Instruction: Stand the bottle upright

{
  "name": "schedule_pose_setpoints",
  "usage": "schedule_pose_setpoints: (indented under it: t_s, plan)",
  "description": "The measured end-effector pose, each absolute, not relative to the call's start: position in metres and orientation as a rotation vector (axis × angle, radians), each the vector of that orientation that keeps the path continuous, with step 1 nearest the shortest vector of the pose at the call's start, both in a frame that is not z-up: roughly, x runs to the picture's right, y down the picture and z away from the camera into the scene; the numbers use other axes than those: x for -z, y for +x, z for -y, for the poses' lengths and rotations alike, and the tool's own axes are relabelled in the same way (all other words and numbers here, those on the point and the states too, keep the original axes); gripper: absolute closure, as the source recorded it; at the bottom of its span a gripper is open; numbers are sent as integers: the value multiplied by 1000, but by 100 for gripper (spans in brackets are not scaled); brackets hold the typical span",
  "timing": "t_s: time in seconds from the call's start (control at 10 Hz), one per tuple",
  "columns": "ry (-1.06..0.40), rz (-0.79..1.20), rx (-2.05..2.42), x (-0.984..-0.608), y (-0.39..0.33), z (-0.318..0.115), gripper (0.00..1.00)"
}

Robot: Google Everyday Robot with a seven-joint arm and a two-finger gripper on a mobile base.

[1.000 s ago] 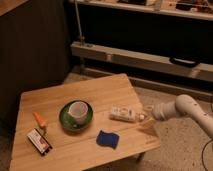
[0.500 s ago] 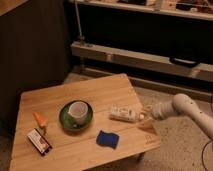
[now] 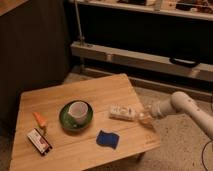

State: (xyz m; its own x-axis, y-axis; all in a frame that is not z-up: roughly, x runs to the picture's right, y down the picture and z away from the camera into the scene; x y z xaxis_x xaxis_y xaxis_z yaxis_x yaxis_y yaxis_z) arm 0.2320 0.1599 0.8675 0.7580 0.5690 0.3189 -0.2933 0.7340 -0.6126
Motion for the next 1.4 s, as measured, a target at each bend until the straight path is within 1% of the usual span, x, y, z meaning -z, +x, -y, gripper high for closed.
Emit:
schedule_pose_setpoints:
  t_s: [0.1, 0.3, 0.6, 0.7, 1.0, 1.4]
  plan:
    - [-569, 520, -486, -865, 231, -155, 99]
    - [-569, 505, -430, -851, 224, -134, 100]
    - [-573, 462, -300, -818, 205, -90, 100]
    - [-575, 437, -234, -802, 197, -70, 100]
    - [-595, 298, -20, -775, 167, -39, 100]
    - [-585, 141, 122, -762, 160, -41, 100]
